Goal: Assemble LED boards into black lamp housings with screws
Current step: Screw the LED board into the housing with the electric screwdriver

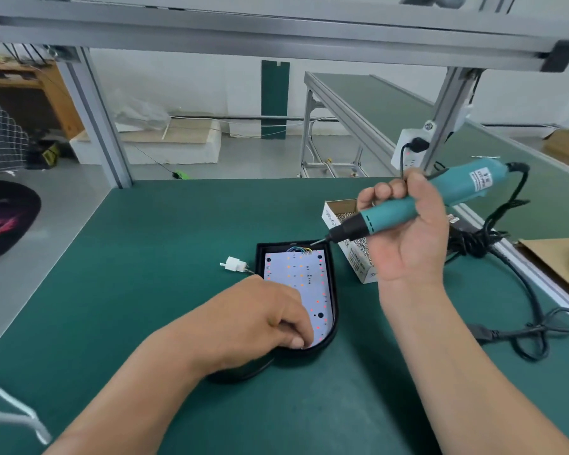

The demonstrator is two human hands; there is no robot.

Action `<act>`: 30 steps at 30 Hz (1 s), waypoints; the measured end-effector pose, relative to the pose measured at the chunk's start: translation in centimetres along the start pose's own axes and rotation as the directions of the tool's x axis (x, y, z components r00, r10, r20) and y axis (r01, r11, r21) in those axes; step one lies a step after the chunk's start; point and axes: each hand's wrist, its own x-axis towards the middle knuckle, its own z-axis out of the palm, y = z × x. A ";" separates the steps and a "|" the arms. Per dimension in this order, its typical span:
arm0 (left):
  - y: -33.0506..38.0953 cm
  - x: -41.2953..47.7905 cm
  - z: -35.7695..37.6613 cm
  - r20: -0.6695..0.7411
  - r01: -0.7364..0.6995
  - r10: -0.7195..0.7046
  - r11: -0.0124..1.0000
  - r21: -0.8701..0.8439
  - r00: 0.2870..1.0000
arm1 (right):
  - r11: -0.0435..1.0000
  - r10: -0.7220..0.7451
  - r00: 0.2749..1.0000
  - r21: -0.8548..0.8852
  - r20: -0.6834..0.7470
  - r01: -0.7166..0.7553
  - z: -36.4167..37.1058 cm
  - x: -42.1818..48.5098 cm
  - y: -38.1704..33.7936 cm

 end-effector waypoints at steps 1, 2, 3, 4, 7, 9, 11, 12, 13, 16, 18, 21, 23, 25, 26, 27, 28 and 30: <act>0.1 0.0 -0.1 0.012 0.001 -0.001 1.000 0.005 1.000 | 1.000 0.001 1.000 -0.002 -0.006 -0.001 0.0 0.0 0.1; 0.3 0.1 0.0 0.022 -0.007 0.007 1.000 0.029 1.000 | 1.000 0.000 1.000 -0.004 -0.013 0.000 0.0 0.0 0.2; 0.5 0.3 0.0 0.030 -0.021 0.019 0.998 0.067 0.999 | 1.000 0.000 1.000 -0.004 -0.021 0.000 -0.1 0.0 0.2; 0.7 0.4 0.1 0.036 -0.037 0.033 0.993 0.116 0.999 | 1.000 0.000 1.000 -0.005 -0.031 0.000 -0.1 0.0 0.2; 1.3 0.7 0.3 0.021 -0.093 0.091 0.947 0.309 0.996 | 1.000 0.001 0.999 -0.010 -0.046 -0.001 -0.2 0.1 0.2; 1.4 0.6 0.4 0.015 -0.113 0.115 0.924 0.365 0.993 | 1.000 0.001 0.998 -0.011 -0.058 -0.002 -0.3 0.1 0.2; 1.2 0.6 0.4 0.021 -0.133 0.135 0.922 0.364 0.991 | 1.000 -0.002 0.997 -0.014 -0.075 0.001 -0.4 0.1 0.1; 1.1 0.6 0.4 0.024 -0.141 0.141 0.929 0.343 0.990 | 1.000 -0.003 0.996 -0.018 -0.085 0.002 -0.5 0.1 0.1; 0.9 0.6 0.3 0.028 -0.143 0.141 0.943 0.301 0.990 | 1.000 -0.003 0.996 -0.019 -0.094 0.001 -0.6 0.1 0.0; 0.4 0.6 -0.1 0.044 -0.111 0.106 0.984 0.140 0.993 | 1.000 -0.004 0.994 -0.018 -0.106 0.002 -0.7 0.1 0.0; 0.3 0.6 -0.2 0.056 -0.082 0.076 0.989 0.120 0.996 | 1.000 -0.006 0.995 -0.022 -0.103 0.004 -0.7 0.1 0.0; 0.4 0.4 0.3 -0.006 -0.043 0.045 0.978 0.203 0.999 | 1.000 -0.003 0.995 -0.019 -0.100 0.001 -0.8 0.1 0.0; 0.5 0.3 0.6 -0.097 0.006 0.023 0.958 0.287 0.995 | 1.000 -0.002 0.993 -0.007 -0.116 0.001 -1.0 0.1 0.0; 0.4 0.4 0.9 -0.169 0.045 0.004 0.958 0.285 0.986 | 1.000 -0.003 0.992 -0.001 -0.129 0.003 -1.0 0.2 -0.1; 0.4 0.4 0.9 -0.178 0.059 -0.012 0.963 0.264 0.984 | 1.000 -0.005 0.990 0.001 -0.139 0.005 -1.1 0.2 -0.1; 0.3 0.4 0.8 -0.176 0.072 -0.031 0.970 0.232 0.984 | 1.000 -0.007 0.989 0.002 -0.145 0.008 -1.1 0.3 -0.1; 0.2 0.3 0.7 -0.163 0.077 -0.046 0.979 0.189 0.986 | 1.000 -0.008 0.989 0.003 -0.145 0.008 -1.1 0.3 -0.1; 0.1 -0.1 0.4 -0.122 0.058 -0.043 0.991 0.117 0.992 | 1.000 -0.009 0.990 0.000 -0.141 0.009 -1.1 0.4 -0.1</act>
